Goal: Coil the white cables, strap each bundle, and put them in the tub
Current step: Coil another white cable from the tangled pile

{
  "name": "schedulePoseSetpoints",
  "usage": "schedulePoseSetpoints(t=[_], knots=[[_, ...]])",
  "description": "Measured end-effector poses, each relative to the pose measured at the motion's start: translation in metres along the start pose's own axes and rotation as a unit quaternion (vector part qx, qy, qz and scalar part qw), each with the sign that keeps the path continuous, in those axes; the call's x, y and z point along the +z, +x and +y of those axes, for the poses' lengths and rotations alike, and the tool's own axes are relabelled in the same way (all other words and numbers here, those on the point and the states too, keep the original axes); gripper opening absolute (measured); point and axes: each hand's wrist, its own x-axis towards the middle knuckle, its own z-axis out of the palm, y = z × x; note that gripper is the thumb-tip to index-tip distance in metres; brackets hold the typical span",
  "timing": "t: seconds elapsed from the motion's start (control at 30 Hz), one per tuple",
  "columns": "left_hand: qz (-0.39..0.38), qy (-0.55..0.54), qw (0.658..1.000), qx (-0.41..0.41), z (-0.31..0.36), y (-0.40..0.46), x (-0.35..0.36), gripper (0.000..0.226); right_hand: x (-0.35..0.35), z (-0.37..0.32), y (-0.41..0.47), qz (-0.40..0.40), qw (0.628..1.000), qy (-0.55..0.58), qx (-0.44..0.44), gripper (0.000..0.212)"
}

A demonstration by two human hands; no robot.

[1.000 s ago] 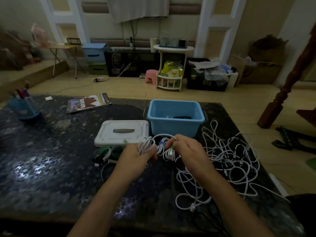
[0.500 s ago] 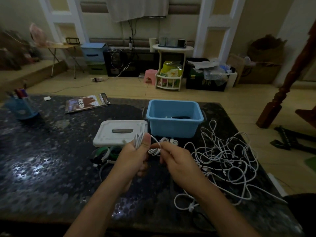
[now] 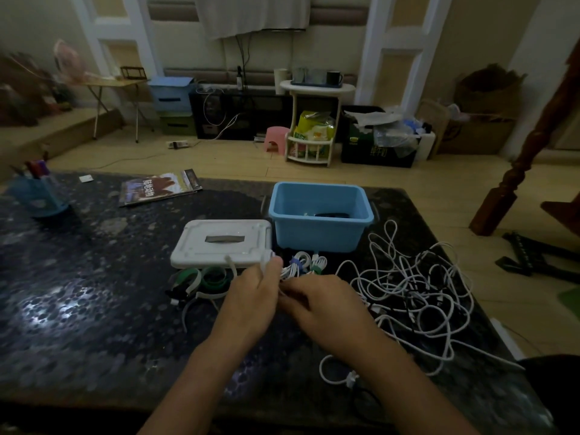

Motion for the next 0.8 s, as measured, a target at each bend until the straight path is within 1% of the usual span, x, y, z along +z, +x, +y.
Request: schedulePoseSetpoints(t=[0.03, 0.07, 0.13, 0.17, 0.23, 0.37, 0.47, 0.57, 0.67, 0.73, 0.8], knots=[[0.006, -0.01, 1.0, -0.007, -0.003, 0.003, -0.002, 0.053, -0.003, 0.003, 0.0, -0.011, 0.999, -0.029, 0.018, 0.022], [0.014, -0.031, 0.999, -0.012, -0.005, 0.007, -0.005, 0.057, -0.005, 0.006, 0.0, -0.015, 0.999, -0.031, 0.038, 0.024], [0.031, -0.082, 0.996, -0.018, -0.008, 0.013, -0.01, 0.062, -0.008, 0.01, -0.001, -0.01, 0.998, 0.016, 0.056, 0.023], [0.039, -0.099, 0.994, -0.018, -0.009, 0.016, -0.01, 0.063, -0.007, 0.009, -0.002, -0.009, 0.998, 0.03, 0.05, 0.021], [0.054, -0.109, 0.992, -0.011, -0.008, 0.016, -0.007, 0.063, -0.001, 0.003, -0.002, -0.024, 0.999, 0.025, 0.028, 0.02], [0.077, -0.098, 0.992, 0.021, -0.006, 0.017, -0.001, 0.063, 0.018, -0.008, -0.002, -0.042, 0.999, -0.026, -0.014, 0.029], [0.088, -0.183, 0.979, 0.009, -0.002, 0.016, -0.003, 0.059, 0.024, -0.009, 0.001, -0.068, 0.996, -0.056, -0.004, 0.034], [0.073, -0.275, 0.959, -0.002, 0.007, 0.012, -0.004, 0.054, 0.031, -0.007, -0.001, -0.122, 0.99, -0.073, -0.017, 0.034], [0.024, -0.348, 0.936, -0.053, 0.013, 0.008, -0.004, 0.05, 0.037, -0.002, -0.001, -0.157, 0.983, -0.09, -0.02, 0.031], [-0.03, -0.332, 0.94, -0.078, 0.014, 0.006, -0.005, 0.047, 0.038, 0.002, 0.001, -0.165, 0.98, -0.11, -0.016, 0.03], [-0.072, -0.286, 0.953, -0.075, 0.014, 0.005, -0.007, 0.042, 0.034, 0.006, 0.004, -0.165, 0.979, -0.123, 0.011, 0.032]])
